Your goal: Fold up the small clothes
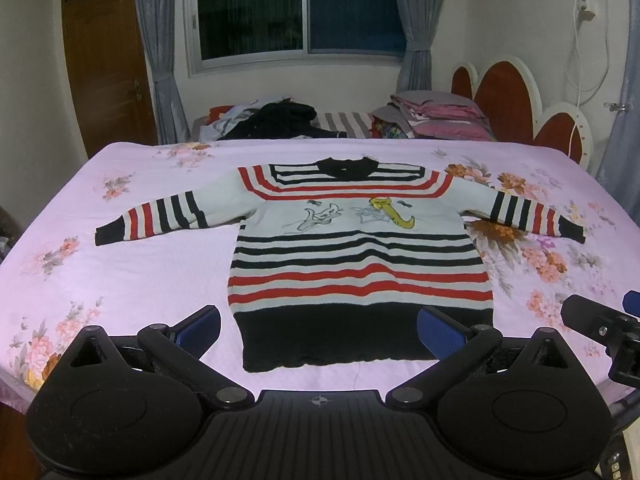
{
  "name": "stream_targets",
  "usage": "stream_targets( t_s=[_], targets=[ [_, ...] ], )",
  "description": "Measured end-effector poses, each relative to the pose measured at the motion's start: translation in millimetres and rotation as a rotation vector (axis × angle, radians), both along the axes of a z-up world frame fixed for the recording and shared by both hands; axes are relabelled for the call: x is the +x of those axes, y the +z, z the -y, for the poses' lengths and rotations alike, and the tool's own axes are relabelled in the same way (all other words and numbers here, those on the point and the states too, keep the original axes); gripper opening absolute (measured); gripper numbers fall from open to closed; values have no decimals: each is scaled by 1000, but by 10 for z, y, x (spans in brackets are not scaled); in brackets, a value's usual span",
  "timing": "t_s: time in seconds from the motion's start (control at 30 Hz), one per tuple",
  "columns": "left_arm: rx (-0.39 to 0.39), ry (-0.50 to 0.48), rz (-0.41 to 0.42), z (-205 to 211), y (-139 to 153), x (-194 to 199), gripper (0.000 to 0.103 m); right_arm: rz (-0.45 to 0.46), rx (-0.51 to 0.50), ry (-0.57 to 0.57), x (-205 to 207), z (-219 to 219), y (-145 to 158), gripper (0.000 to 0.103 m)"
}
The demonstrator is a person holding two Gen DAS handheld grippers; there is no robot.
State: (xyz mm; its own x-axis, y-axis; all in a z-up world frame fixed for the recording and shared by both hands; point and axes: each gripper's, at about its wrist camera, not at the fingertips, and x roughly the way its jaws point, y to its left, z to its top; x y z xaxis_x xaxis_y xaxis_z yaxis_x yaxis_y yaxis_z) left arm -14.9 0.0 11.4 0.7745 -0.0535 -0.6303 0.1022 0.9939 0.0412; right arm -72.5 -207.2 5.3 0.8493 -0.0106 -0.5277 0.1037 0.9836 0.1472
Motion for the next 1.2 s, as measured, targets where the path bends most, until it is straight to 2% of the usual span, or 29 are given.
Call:
stream_targets(
  t_s=[0.6,1.2],
  targets=[
    [-8,5,-10,-36,-21,59,103,1,1,4,39,-34,-13,103],
    [-7,6,-34,-61,-81,193,103,-36,-9,-17,180,18,-87,103]
  ],
)
